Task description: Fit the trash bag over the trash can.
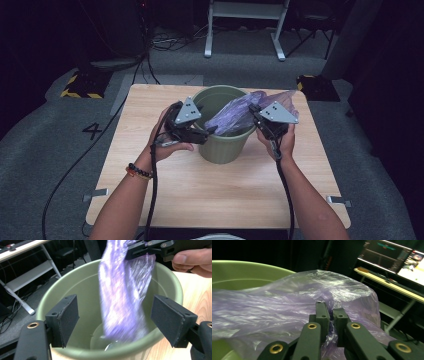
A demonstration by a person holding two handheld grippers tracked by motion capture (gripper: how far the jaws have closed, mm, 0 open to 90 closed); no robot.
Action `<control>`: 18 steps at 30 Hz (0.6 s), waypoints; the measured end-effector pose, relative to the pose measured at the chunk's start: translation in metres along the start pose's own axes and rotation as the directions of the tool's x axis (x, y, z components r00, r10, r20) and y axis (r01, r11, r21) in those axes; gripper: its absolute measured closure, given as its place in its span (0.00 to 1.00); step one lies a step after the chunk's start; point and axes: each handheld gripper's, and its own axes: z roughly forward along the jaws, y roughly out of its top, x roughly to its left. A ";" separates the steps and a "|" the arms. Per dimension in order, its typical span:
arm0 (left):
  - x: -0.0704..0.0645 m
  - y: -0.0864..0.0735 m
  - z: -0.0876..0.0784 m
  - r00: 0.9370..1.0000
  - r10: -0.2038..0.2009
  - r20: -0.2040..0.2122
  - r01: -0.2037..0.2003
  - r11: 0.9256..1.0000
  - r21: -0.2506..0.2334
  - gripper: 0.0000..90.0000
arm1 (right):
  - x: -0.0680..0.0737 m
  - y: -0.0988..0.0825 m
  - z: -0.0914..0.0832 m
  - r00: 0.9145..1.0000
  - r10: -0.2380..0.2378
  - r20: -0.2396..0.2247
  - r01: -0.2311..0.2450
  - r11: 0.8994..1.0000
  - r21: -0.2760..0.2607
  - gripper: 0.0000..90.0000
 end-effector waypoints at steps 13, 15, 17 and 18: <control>-0.004 0.012 0.028 0.997 -0.002 0.076 0.001 1.000 0.015 0.45 | 0.014 0.008 -0.014 0.991 -0.068 -0.119 0.064 0.997 -0.037 0.93; -0.004 0.012 0.030 0.997 0.008 0.080 -0.010 1.000 0.022 0.54 | 0.015 0.009 -0.016 0.989 -0.070 -0.132 0.065 0.997 -0.043 0.93; -0.004 0.012 0.031 0.997 0.028 0.075 -0.030 0.999 0.027 0.65 | 0.017 0.010 -0.018 0.987 -0.073 -0.146 0.067 0.997 -0.050 0.93; -0.004 0.012 0.032 0.996 0.038 0.078 -0.040 0.999 0.027 0.70 | 0.018 0.011 -0.019 0.986 -0.077 -0.149 0.070 0.996 -0.051 0.93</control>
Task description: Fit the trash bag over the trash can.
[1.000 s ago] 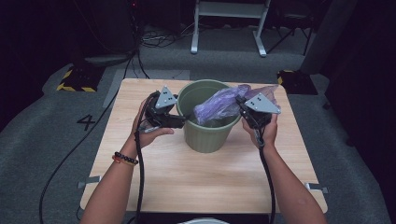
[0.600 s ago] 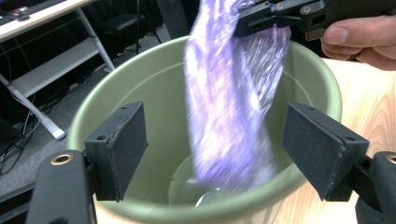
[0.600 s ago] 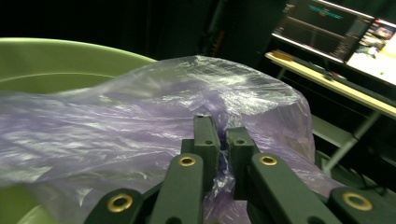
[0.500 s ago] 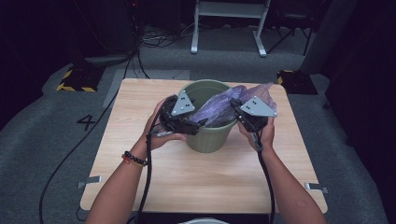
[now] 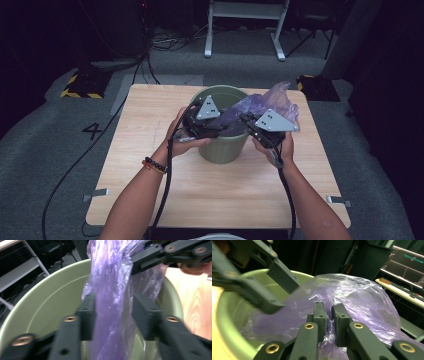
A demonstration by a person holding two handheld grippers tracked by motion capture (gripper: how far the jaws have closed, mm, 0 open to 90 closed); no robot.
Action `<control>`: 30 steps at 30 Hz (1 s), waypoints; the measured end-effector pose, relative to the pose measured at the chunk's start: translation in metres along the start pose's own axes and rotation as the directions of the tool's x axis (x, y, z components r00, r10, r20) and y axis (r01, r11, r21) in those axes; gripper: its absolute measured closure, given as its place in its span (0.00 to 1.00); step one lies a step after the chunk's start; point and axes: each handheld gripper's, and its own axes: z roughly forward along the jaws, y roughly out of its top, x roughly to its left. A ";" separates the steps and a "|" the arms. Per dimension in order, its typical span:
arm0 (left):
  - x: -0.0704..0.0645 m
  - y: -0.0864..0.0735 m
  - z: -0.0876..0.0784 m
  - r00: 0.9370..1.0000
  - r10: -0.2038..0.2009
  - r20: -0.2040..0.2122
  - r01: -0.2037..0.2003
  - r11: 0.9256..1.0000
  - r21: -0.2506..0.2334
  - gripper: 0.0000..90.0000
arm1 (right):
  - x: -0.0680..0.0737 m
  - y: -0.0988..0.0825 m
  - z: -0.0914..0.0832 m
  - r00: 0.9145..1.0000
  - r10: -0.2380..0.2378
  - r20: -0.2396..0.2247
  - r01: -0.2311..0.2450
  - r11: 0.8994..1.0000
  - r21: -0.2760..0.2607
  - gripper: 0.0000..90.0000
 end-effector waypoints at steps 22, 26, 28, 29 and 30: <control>0.012 -0.008 0.002 1.000 0.014 -0.026 -0.014 1.000 0.010 1.00 | -0.004 -0.007 -0.017 0.991 0.073 -0.117 -0.076 0.997 -0.021 0.47; 0.013 -0.008 0.002 0.999 0.010 -0.031 -0.010 1.000 0.013 1.00 | -0.008 -0.010 -0.024 0.989 0.082 -0.121 -0.085 0.996 -0.017 0.43; 0.014 -0.009 0.001 0.999 0.009 -0.032 -0.008 1.000 0.015 1.00 | -0.009 -0.012 -0.031 0.991 0.074 -0.114 -0.077 0.997 -0.015 0.40; 0.014 -0.009 0.001 0.999 0.008 -0.034 -0.007 1.000 0.016 1.00 | -0.009 -0.012 -0.031 0.991 0.074 -0.114 -0.077 0.997 -0.015 0.40; 0.015 -0.010 0.000 0.999 0.005 -0.035 -0.005 1.000 0.014 1.00 | -0.010 -0.013 -0.034 0.991 0.072 -0.112 -0.073 0.997 -0.009 0.39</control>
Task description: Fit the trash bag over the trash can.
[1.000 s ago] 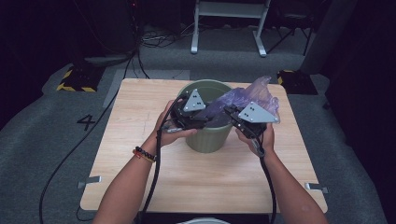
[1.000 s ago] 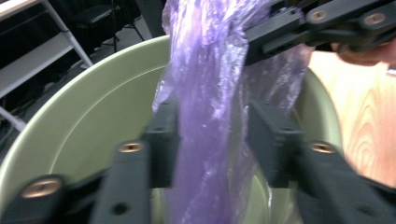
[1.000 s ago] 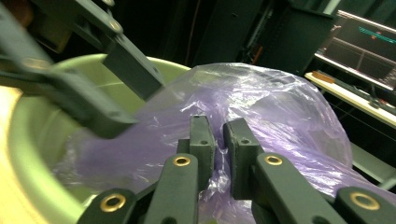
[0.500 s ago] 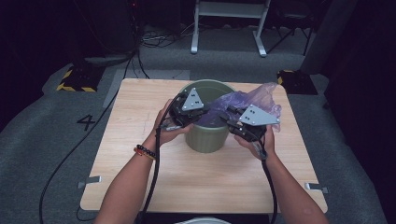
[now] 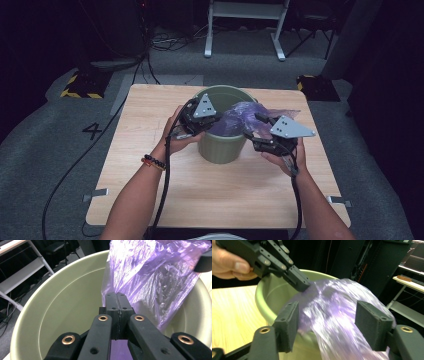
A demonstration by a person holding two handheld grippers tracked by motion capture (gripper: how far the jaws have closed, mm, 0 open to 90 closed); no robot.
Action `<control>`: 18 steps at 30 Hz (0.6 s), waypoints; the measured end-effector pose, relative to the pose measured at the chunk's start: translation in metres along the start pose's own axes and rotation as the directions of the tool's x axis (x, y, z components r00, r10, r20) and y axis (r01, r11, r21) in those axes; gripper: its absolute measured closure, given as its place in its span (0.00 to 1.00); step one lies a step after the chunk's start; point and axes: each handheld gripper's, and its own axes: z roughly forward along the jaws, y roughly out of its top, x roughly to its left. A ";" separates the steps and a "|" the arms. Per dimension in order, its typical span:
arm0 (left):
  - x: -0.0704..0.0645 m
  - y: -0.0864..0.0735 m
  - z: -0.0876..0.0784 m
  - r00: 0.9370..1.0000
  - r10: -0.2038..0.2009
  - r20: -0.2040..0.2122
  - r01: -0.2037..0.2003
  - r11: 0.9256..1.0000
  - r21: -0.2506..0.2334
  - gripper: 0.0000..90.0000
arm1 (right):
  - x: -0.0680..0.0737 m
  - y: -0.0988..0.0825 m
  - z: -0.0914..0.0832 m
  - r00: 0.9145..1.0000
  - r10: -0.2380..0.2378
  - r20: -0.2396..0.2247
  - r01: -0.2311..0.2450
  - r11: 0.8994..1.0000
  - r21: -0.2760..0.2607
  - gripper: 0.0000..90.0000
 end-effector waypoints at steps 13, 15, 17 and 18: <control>0.009 -0.008 -0.008 1.000 -0.014 -0.026 0.014 1.000 0.011 1.00 | -0.008 -0.032 -0.025 0.996 -0.019 0.082 0.011 0.995 0.098 0.38; 0.012 -0.011 -0.009 0.999 -0.014 -0.031 0.015 1.000 0.018 1.00 | -0.010 -0.036 -0.029 0.995 -0.019 0.103 0.008 0.994 0.105 0.39; 0.015 -0.014 -0.009 0.999 -0.019 -0.035 0.020 1.000 0.019 1.00 | -0.017 -0.044 -0.032 0.995 0.008 0.103 -0.019 0.994 0.109 0.41; 0.016 -0.015 -0.009 0.999 -0.024 -0.035 0.025 0.999 0.020 1.00 | -0.017 -0.044 -0.032 0.995 0.008 0.103 -0.019 0.994 0.109 0.41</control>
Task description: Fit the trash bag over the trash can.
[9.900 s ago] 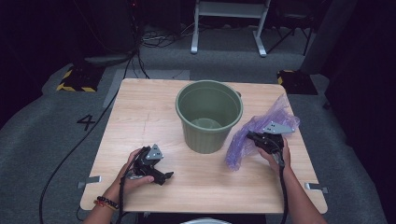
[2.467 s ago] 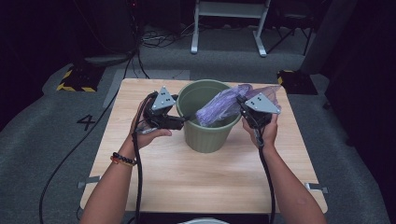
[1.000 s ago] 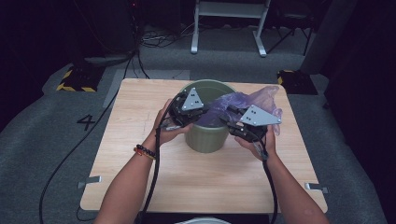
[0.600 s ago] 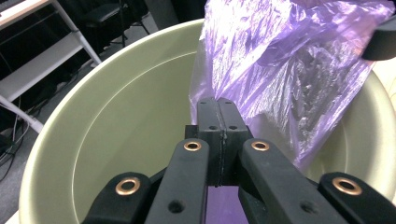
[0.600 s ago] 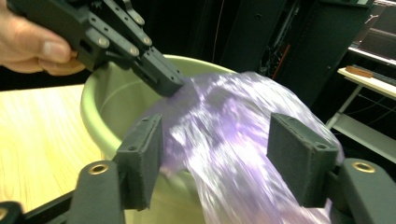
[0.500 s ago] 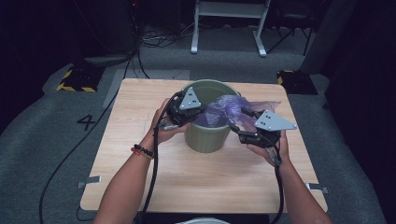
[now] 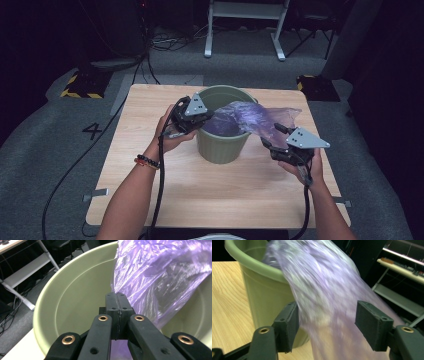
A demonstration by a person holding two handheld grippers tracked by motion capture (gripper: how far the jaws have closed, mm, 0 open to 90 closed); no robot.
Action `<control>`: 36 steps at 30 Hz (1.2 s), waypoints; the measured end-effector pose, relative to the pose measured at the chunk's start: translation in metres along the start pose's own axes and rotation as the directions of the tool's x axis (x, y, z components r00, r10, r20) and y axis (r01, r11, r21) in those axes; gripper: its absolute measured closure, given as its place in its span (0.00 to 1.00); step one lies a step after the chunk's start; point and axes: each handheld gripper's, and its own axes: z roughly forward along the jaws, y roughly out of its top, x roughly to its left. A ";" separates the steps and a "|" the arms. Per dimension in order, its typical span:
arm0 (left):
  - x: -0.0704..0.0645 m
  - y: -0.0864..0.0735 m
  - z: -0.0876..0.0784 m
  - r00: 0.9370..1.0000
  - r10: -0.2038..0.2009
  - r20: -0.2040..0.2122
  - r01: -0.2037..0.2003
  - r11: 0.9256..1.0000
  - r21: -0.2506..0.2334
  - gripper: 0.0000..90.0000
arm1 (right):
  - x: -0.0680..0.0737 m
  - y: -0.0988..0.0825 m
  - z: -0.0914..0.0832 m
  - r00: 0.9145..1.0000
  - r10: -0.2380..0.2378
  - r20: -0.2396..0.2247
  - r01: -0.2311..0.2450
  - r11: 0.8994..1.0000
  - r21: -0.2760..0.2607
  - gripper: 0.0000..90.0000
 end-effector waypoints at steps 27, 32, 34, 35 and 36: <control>-0.006 0.004 -0.012 0.997 -0.056 0.046 0.060 0.994 -0.087 0.24 | -0.010 0.009 -0.004 1.000 -0.023 0.009 0.023 0.996 -0.082 0.99; -0.024 0.019 -0.012 0.995 -0.009 0.097 0.021 0.993 -0.116 0.23 | -0.003 0.024 0.001 0.998 -0.067 -0.002 0.067 0.995 -0.078 0.98; -0.030 0.026 -0.010 0.993 0.014 0.119 0.001 0.992 -0.125 0.24 | 0.001 0.029 0.004 0.996 -0.086 -0.014 0.085 0.994 -0.073 0.98; -0.033 0.028 -0.009 0.992 0.025 0.124 -0.010 0.992 -0.123 0.26 | 0.003 0.032 0.005 0.996 -0.091 -0.019 0.090 0.993 -0.070 0.98; -0.035 0.031 -0.007 0.991 0.035 0.129 -0.020 0.992 -0.121 0.26 | 0.004 0.034 0.006 0.995 -0.102 -0.023 0.100 0.993 -0.069 0.98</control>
